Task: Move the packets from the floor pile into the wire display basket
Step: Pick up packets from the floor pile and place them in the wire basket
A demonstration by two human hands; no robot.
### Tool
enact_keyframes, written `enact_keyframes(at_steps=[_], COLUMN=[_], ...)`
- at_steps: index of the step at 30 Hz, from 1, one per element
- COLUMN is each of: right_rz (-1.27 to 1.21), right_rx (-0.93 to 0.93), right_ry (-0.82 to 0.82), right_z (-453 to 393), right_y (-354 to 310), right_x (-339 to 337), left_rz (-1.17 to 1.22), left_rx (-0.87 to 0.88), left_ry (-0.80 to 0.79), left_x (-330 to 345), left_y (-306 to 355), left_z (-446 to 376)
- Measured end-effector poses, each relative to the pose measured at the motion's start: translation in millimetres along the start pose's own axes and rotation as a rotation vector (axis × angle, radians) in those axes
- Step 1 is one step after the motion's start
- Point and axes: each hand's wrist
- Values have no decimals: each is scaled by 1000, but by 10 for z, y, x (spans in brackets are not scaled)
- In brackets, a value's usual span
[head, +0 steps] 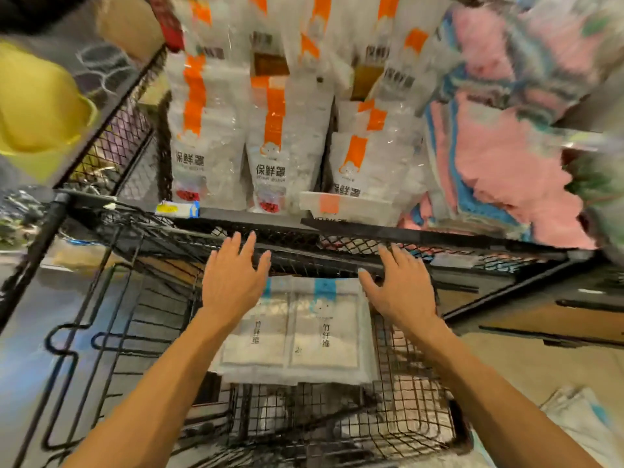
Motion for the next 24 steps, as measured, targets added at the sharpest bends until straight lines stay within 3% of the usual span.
enact_keyframes(at_steps=[7,13,19,24], right_rz=[26,13,4,-42], right_rx=[1,144,367,593], right_ry=[96,233,320,345], right_z=[267,820,1623,2499], right_y=[367,583,749,897], right_x=[-1277,-2057,-2462,-2509], left_rz=[-53,-32,-95,-109], left_rx=[118,347,607,779], left_ry=[50,137,112,25], left_x=[-994,-1667,-1998,-1891], left_y=[973,1545,1880,2174], left_z=[173,362,638,982])
Point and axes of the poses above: each hand's wrist, its own z-axis away from the middle knuckle, its own x-axis out of the palm, y = z × x, and after that the axes turned 11 degrees about z, right-handed
